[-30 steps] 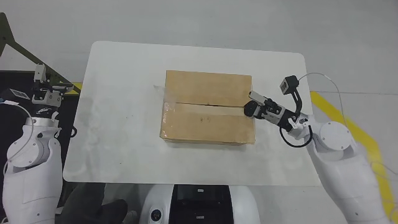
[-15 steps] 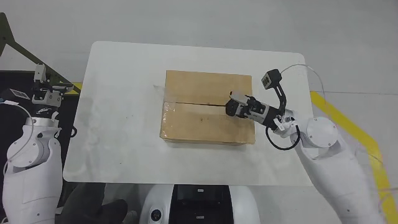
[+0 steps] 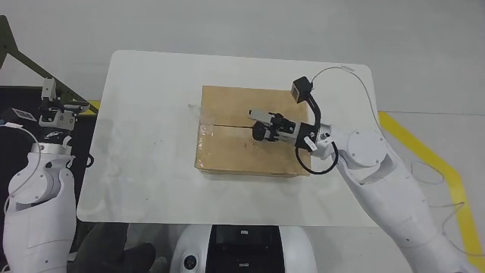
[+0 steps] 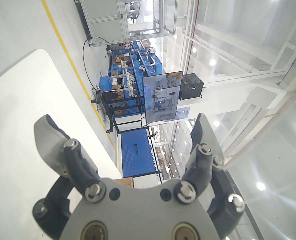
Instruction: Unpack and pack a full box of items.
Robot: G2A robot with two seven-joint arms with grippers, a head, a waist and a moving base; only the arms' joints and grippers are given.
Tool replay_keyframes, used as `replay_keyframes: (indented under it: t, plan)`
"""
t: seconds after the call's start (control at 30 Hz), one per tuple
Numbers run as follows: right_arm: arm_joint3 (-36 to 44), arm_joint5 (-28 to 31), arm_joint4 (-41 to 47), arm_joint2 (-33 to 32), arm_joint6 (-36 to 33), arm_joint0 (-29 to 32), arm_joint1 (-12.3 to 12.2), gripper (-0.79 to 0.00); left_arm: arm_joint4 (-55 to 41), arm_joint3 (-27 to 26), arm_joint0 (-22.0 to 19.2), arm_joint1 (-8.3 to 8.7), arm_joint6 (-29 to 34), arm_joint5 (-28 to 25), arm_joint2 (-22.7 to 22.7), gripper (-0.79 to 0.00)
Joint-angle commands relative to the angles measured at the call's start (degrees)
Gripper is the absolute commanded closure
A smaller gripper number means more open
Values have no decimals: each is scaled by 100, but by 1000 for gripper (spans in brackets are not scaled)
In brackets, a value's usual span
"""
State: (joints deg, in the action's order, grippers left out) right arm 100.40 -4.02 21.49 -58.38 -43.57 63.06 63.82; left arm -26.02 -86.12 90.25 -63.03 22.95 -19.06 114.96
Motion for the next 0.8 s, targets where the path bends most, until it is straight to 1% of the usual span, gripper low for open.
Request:
replay_keyframes:
  t: [0.0, 0.57, 0.67, 0.77]
  plan:
    - [-3, -4, -8, 0, -10, -4, -1, -785, 0, 0, 0, 0, 0, 0, 0, -785]
    - [-1, 2, -27, 6, 6, 0, 1, -785, 0, 0, 0, 0, 0, 0, 0, -785]
    - [81, 16, -70, 249, 47, -159, 67, -785, 0, 0, 0, 0, 0, 0, 0, -785]
    - [-83, -22, 38, 655, 58, -573, 205, -785, 0, 0, 0, 0, 0, 0, 0, -785]
